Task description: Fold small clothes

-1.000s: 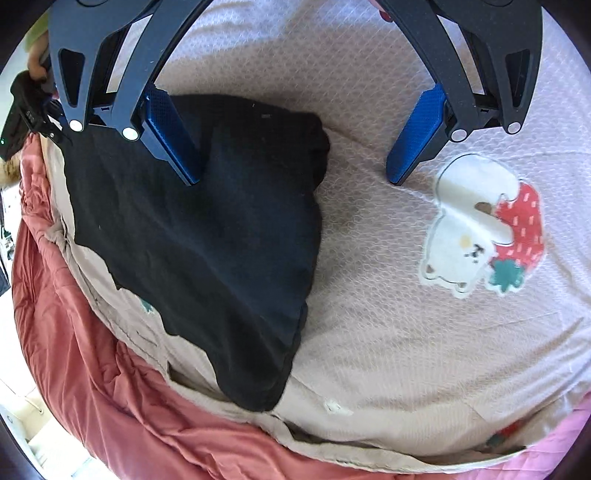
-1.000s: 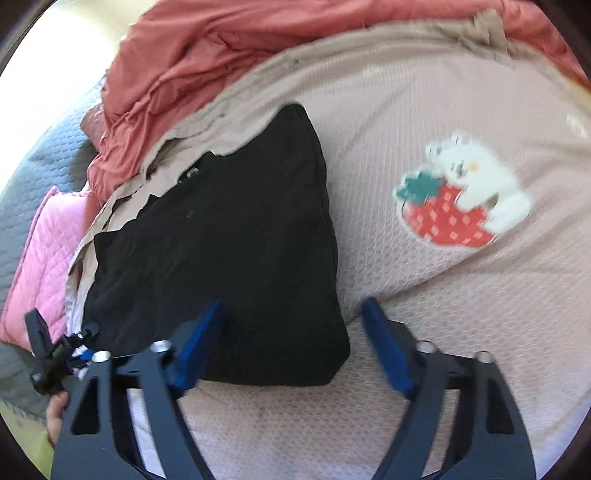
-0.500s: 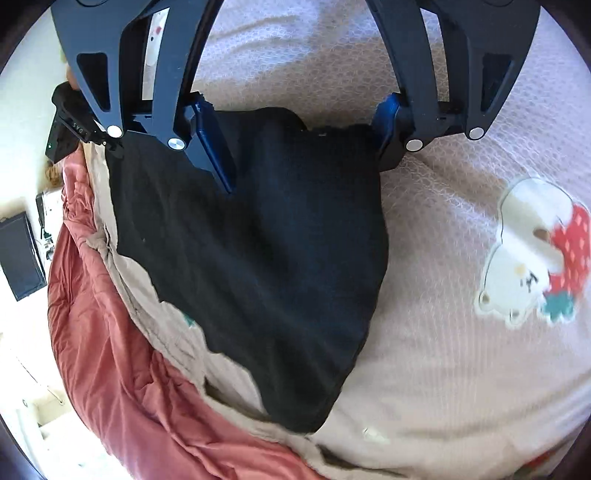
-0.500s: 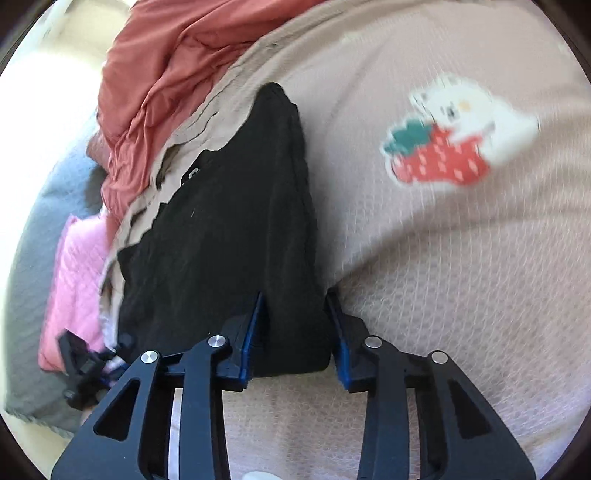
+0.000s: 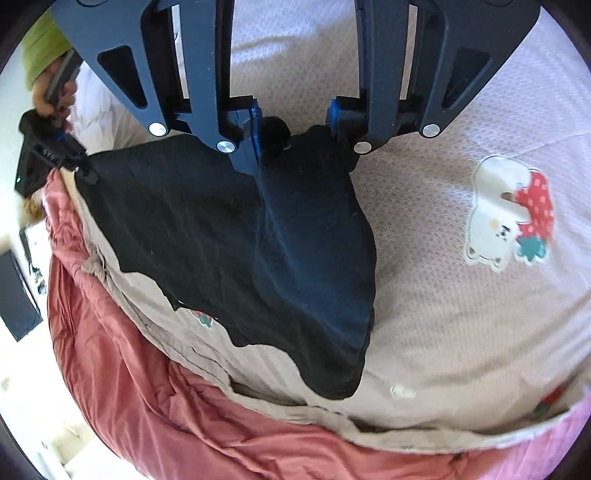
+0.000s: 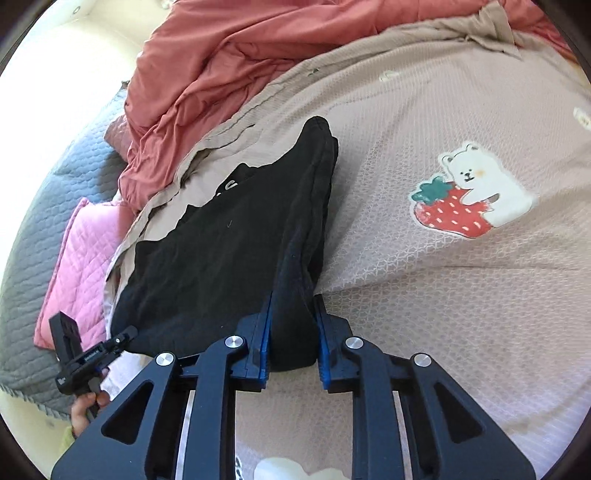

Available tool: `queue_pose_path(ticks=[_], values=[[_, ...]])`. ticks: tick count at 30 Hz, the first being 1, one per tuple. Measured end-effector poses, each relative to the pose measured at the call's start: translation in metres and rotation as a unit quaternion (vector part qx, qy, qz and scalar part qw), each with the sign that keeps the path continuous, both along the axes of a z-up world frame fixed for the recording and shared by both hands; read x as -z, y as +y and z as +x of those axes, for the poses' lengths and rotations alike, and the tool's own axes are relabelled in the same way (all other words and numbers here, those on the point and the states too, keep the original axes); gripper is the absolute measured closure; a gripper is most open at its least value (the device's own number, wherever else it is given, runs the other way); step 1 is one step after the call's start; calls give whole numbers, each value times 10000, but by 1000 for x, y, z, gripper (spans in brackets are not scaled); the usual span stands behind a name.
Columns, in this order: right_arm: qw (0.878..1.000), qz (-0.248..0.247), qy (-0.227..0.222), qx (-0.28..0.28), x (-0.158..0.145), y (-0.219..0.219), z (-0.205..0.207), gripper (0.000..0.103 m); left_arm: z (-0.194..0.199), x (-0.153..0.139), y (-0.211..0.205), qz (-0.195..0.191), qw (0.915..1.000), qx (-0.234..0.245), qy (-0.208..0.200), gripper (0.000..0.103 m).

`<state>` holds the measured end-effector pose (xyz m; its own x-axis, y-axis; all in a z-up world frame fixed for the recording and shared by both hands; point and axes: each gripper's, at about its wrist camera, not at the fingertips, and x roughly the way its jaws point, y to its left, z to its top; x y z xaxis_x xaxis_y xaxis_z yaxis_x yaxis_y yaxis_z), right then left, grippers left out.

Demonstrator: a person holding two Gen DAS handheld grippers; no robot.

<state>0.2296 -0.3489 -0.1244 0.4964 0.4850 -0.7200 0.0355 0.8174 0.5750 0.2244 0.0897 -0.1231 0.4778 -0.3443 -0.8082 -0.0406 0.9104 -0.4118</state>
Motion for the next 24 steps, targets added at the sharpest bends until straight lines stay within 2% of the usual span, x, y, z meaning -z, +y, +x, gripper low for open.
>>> queue_pose_path(ticks=[6, 12, 14, 15, 17, 19, 22, 23, 24], values=[[9997, -143, -187, -41, -18, -6, -19, 87, -19, -8, 3, 89, 9999, 26, -56, 86], [9998, -151, -83, -48, -9, -9, -25, 87, -24, -2, 12, 48, 10000, -45, 7, 85], [10000, -20, 52, 83, 1, -12, -22, 81, -21, 1, 12, 8, 9999, -71, 72, 85], [9998, 42, 103, 157, 5, -15, -22, 75, -20, 3, 12, -24, 9999, -75, 88, 83], [9996, 98, 145, 219, 11, -18, -24, 55, -19, 5, 11, 39, 9999, -78, 122, 81], [9995, 48, 218, 211, 19, -17, -23, 52, -17, 9, 12, 79, 9997, -115, 196, 80], [9992, 81, 338, 203, 30, -14, -19, 52, -11, 16, 14, 83, 9994, -185, 293, 78], [9991, 65, 375, 206, 34, -11, -17, 61, -9, 19, 14, 109, 9993, -187, 313, 78], [9991, 115, 382, 129, 37, -7, -15, 77, -6, 22, 12, 153, 9992, -166, 342, 85]])
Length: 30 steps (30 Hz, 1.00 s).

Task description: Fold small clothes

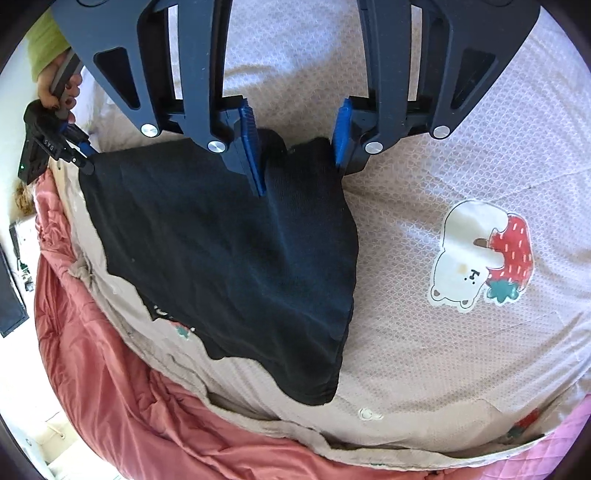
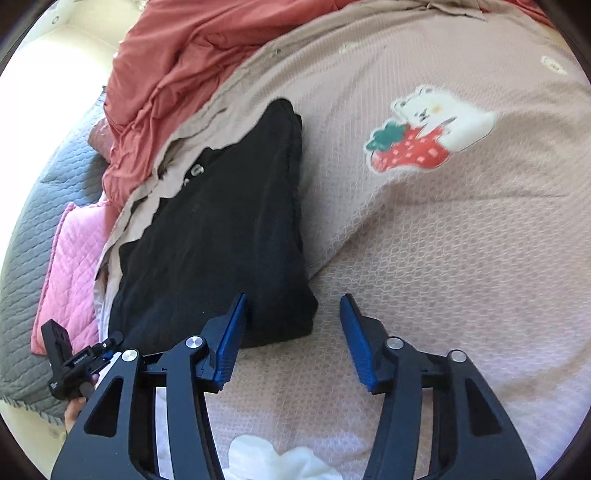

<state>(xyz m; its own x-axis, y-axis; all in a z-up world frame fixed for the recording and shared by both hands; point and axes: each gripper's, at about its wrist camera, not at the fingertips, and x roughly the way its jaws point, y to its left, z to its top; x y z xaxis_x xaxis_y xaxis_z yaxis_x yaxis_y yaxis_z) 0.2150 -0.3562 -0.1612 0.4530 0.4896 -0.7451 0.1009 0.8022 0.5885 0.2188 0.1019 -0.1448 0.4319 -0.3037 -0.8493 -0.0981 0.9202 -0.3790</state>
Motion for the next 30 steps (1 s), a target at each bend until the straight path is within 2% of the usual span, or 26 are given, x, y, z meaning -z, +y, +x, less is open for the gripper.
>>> queue_pose_path(ticks=[1, 2, 5, 6, 8, 11, 13, 15, 17, 20, 22, 23, 24, 26, 27, 30], values=[[10000, 8, 1, -63, 0, 2, 0, 85, 1, 1, -1, 41, 10000, 61, 10, 86], [9998, -123, -61, -137, -6, 8, -1, 87, 3, -1, -4, 212, 9997, 156, -13, 88], [9972, -374, -556, -345, -39, 16, -12, 87, 3, -15, -8, 530, 9976, 380, -235, 88], [9969, -386, -592, -345, -44, 16, -13, 87, 3, -17, -8, 619, 9969, 421, -257, 88], [9972, -495, -458, -327, -46, 16, -14, 87, 1, -13, -10, 797, 9956, 458, -205, 88], [9956, -849, -156, -365, -32, 20, -8, 86, 0, 0, -11, 887, 9948, 490, -66, 85], [9961, -827, 42, -298, -21, 19, -7, 84, -2, 4, -10, 921, 9947, 442, -71, 82], [9958, -870, 109, -250, -16, 17, -9, 79, -3, 5, -5, 899, 9953, 364, -30, 74], [9948, -985, 142, -219, -14, 13, -12, 69, -4, 3, -2, 954, 9949, 323, -11, 67], [9947, -1021, 107, -106, -16, 1, -19, 59, -8, -6, 1, 1116, 9934, 252, -91, 59], [9939, -1107, -17, 21, -24, -8, -23, 46, -12, -17, 1, 1311, 9911, 130, -204, 43], [9936, -1121, -90, 54, -28, -10, -24, 40, -14, -22, 1, 1397, 9898, 72, -282, 27], [9927, -1170, -255, 111, -36, -14, -25, 36, -16, -28, 1, 1455, 9886, 27, -372, 18], [9905, -1284, -479, 130, -46, -14, -23, 21, -20, -40, 1, 1528, 9865, -27, -589, 14], [9880, -1404, -631, 127, -53, -12, -22, 20, -21, -47, -1, 1595, 9848, -55, -687, 9], [9828, -1594, -930, 32, -65, -3, -15, 15, -19, -63, -8, 1699, 9814, -56, -889, 9]])
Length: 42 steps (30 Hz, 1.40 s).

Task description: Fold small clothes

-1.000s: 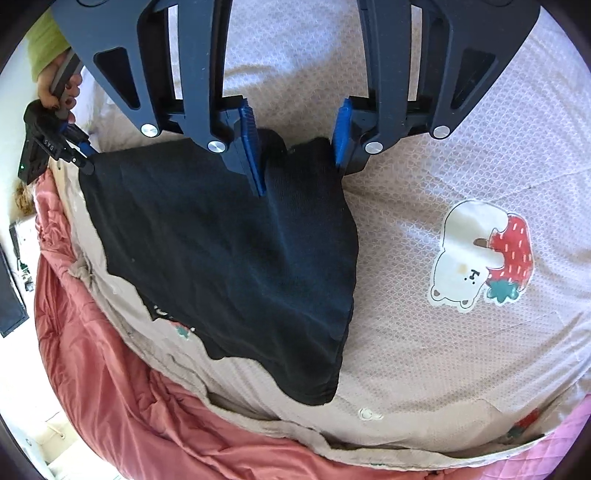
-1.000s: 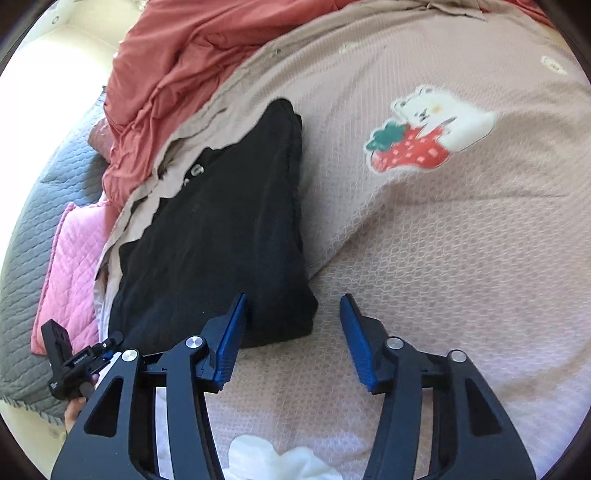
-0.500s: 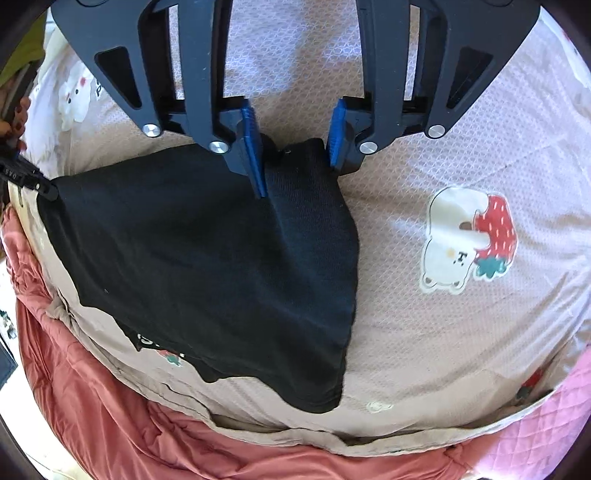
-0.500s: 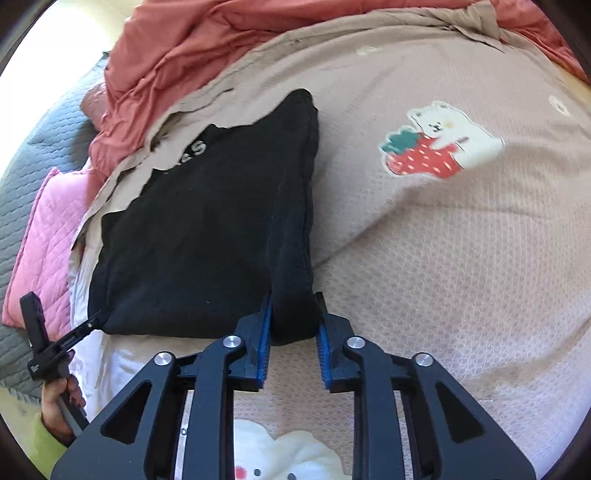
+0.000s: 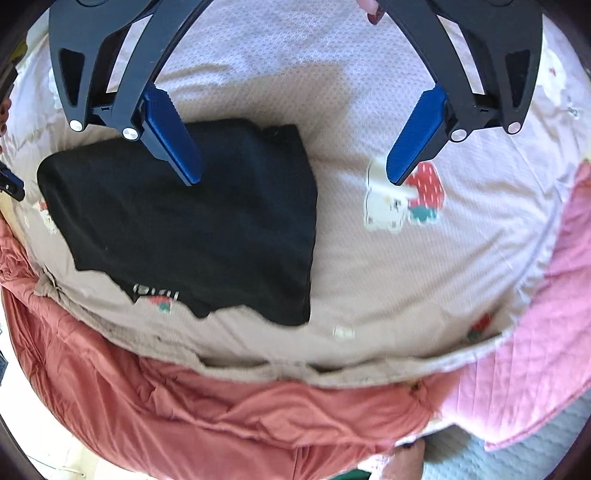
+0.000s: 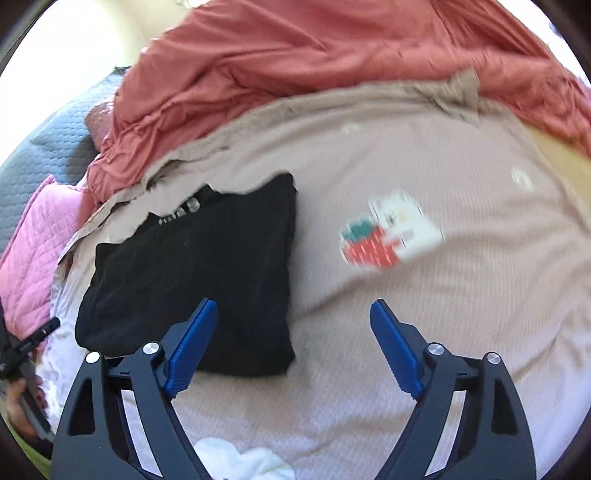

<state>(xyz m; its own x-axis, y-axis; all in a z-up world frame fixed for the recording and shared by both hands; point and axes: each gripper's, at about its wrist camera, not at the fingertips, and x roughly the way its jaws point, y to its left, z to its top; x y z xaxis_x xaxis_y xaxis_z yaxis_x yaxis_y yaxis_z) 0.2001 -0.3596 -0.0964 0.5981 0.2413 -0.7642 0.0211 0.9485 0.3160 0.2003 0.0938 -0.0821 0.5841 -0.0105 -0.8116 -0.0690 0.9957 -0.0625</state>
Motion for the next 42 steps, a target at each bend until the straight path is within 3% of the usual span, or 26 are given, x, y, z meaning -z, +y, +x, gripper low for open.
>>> queue_pose_path(ticks=[9, 13, 17, 19, 24, 27, 30, 35, 42], values=[[9955, -453, -536, -635, -18, 49, 40, 9, 36, -5, -45, 317, 9983, 470, 127, 9], [9926, -656, -467, -904, -10, 73, 62, 9, 53, 7, -67, 443, 9960, 756, 163, 9], [9888, -968, -127, -1128, 10, 98, 91, 9, 70, 26, -85, 585, 9928, 1000, 321, 9], [9885, -989, 16, -1146, 20, 105, 103, 9, 79, 36, -88, 468, 9923, 1052, 462, 9], [9861, -1250, 379, -1031, 48, 110, 127, 8, 96, 72, -88, 492, 9885, 964, 1057, 9], [9846, -1171, 881, -954, 75, 102, 137, 4, 101, 85, -79, 145, 9873, 922, 1286, 8], [9873, -941, 961, -847, 83, 96, 139, 4, 99, 90, -70, -136, 9886, 940, 1173, 8], [9862, -1075, 947, -835, 77, 102, 139, 4, 89, 85, -72, -54, 9911, 948, 934, 8], [9951, -601, 507, -595, 50, 84, 105, 4, 63, 63, -62, -78, 9933, 804, 823, 8]])
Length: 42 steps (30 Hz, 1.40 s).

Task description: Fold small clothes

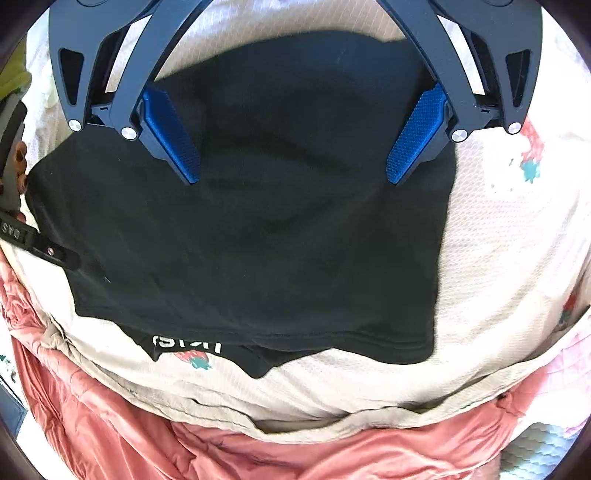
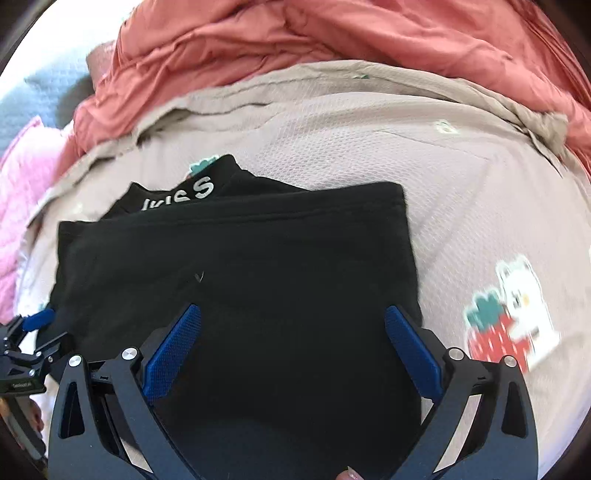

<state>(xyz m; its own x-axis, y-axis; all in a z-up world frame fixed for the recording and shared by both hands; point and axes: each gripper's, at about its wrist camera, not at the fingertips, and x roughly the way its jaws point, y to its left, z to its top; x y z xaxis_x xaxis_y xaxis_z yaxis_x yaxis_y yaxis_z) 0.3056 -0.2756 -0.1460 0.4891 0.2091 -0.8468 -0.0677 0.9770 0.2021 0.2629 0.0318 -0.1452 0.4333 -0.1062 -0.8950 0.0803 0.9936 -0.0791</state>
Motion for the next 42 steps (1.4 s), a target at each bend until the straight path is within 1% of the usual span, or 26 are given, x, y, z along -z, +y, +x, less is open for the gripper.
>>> queue_pose_path(ticks=[4, 8, 11, 15, 24, 32, 38, 42], values=[[9996, 89, -258, 45, -16, -8, -19, 4, -10, -16, 6, -150, 9998, -68, -112, 8], [9988, 162, -460, -29, -34, -11, -35, 4, -20, -32, 4, 9, 9995, -172, -282, 8], [9978, 110, -651, -95, -51, -11, -45, 4, -24, -44, 2, 63, 9991, -202, -363, 8], [9962, 180, -838, -175, -69, -9, -52, 4, -30, -56, 1, 200, 9986, -222, -441, 8], [9928, 357, -1097, -311, -101, 9, -54, 4, -48, -82, 22, 42, 9966, -574, -591, 8], [9902, 286, -1212, -636, -121, 39, -51, 4, -55, -88, 41, 156, 9954, -698, -639, 8], [9887, 279, -1208, -842, -127, 67, -39, 4, -60, -85, 57, 178, 9933, -905, -693, 8], [9886, 267, -1072, -1021, -122, 94, -28, 4, -64, -72, 68, -103, 9918, -1098, -651, 8]])
